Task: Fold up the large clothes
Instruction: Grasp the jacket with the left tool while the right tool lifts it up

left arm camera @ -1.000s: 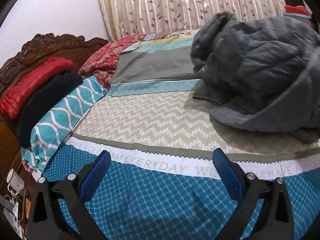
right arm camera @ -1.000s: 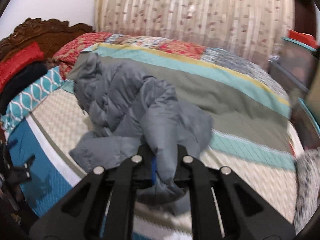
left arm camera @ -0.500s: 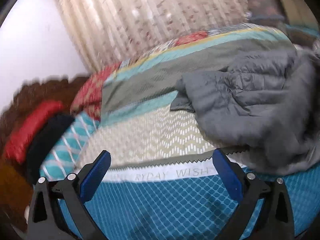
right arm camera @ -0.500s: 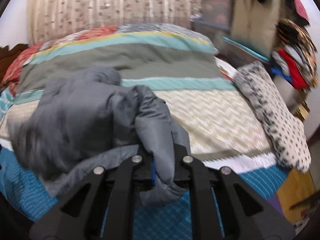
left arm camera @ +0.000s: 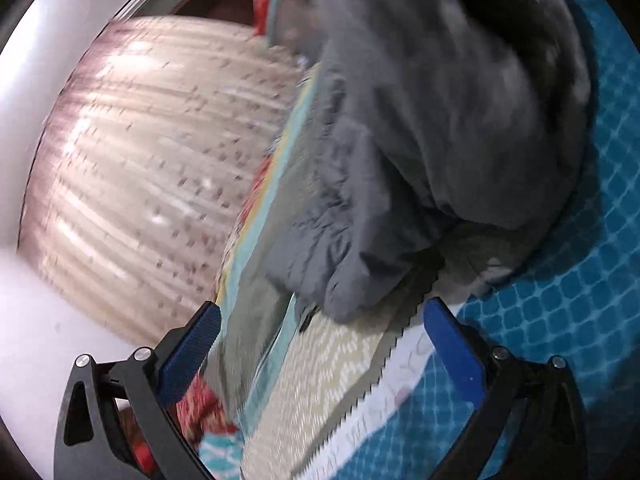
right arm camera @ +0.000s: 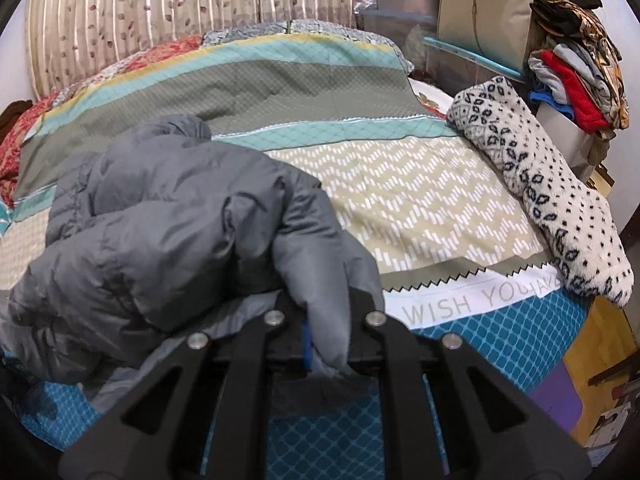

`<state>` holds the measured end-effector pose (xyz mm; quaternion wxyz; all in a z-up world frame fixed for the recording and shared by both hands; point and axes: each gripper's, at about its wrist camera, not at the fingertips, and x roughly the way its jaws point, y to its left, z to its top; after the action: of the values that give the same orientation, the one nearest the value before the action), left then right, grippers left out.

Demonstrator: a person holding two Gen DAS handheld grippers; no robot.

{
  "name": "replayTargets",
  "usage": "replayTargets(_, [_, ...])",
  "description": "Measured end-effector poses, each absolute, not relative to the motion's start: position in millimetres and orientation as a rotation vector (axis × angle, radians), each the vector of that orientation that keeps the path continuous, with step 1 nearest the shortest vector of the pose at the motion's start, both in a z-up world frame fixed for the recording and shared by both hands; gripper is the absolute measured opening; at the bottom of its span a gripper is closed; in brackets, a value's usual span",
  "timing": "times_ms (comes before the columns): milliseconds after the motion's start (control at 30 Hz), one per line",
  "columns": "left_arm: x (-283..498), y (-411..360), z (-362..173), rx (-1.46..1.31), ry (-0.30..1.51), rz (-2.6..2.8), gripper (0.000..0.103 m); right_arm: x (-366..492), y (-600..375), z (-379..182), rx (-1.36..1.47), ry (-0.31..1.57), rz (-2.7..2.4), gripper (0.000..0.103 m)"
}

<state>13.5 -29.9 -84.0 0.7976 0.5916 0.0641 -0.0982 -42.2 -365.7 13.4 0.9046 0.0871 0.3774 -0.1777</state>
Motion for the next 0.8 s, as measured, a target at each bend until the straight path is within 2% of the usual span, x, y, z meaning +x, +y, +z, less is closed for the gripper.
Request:
replayTargets(200, [46,-38,-89,1.327,0.149,-0.33,0.024,-40,-367,7,0.183,0.798,-0.37,0.008])
replayTargets(267, [53,-43,-89,1.341,0.133,-0.373,0.03,-39,-367,4,0.185,0.804,-0.369,0.008])
replayTargets(333, [58,-49,-93,1.368,0.134,-0.417,0.075,-38,-366,3,0.186,0.808,-0.365,0.008])
replayTargets(400, [66,-53,-93,1.363,0.195,-0.431,0.099,-37,-365,4,0.189,0.807,-0.356,0.008])
replayTargets(567, [78,-52,-46,1.164,0.226,-0.383,0.105,-44,-357,25,0.159,0.741,-0.325,0.008])
replayTargets(800, [67,-6,94,0.65,0.233,-0.283,0.106,-68,-335,108,0.108,0.482,-0.248,0.008])
